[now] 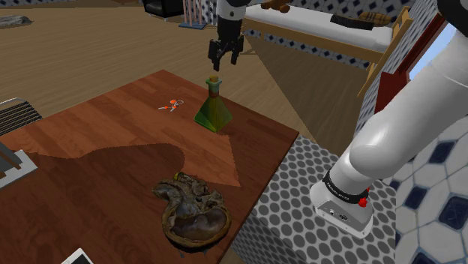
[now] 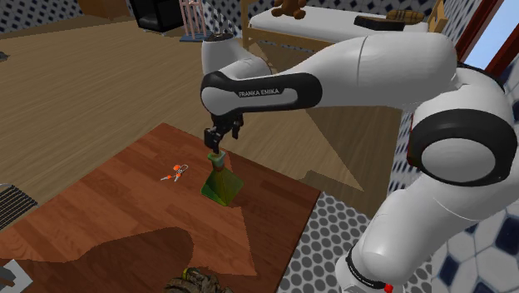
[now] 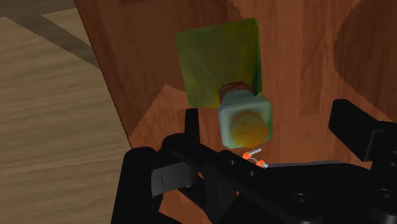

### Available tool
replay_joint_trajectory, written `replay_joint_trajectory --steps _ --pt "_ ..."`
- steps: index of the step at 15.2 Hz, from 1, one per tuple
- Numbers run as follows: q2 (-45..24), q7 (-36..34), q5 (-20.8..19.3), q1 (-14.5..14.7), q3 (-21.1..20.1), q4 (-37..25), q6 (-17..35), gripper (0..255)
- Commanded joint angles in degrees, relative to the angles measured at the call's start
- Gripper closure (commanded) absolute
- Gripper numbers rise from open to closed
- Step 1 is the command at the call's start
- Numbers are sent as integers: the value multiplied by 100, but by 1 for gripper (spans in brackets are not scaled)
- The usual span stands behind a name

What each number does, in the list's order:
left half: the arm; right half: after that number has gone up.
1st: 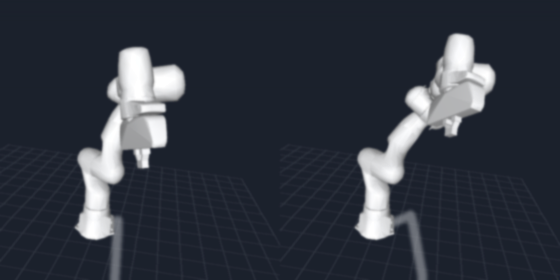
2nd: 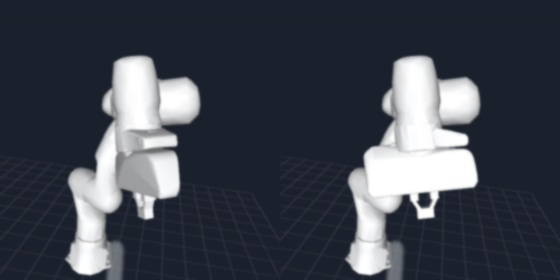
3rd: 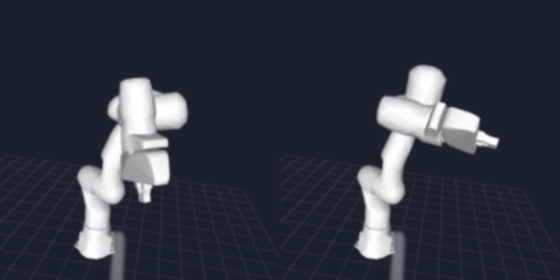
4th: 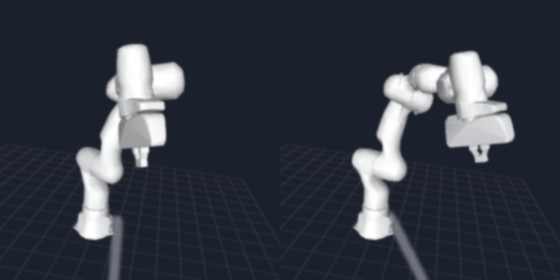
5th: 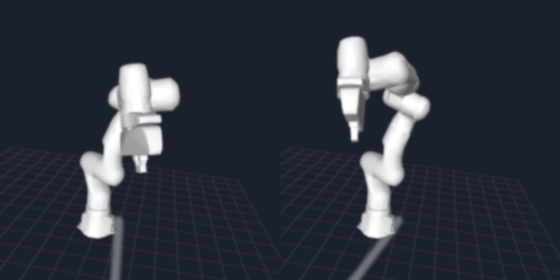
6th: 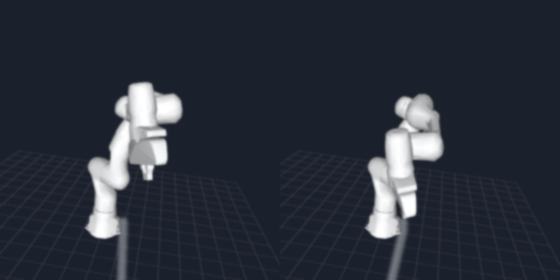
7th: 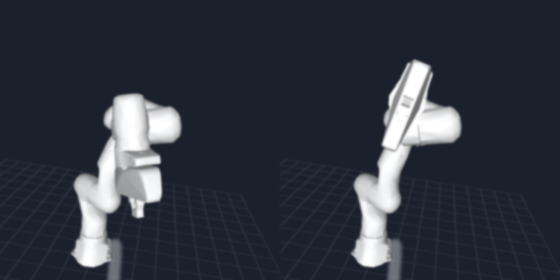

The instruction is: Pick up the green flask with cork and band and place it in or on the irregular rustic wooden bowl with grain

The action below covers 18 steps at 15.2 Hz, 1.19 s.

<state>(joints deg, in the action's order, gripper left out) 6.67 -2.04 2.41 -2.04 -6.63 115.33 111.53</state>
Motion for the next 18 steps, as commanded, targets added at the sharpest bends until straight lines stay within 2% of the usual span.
replay_joint_trajectory --steps 1,5,12,18 --pt "-449 -119 -17 3 -23 -289 102 0" --pt "-1253 -303 -56 19 -34 -892 203 0" --pt "-1412 -313 -71 35 -38 -547 707 0" --pt "-1428 -314 -73 36 -39 -521 748 0"
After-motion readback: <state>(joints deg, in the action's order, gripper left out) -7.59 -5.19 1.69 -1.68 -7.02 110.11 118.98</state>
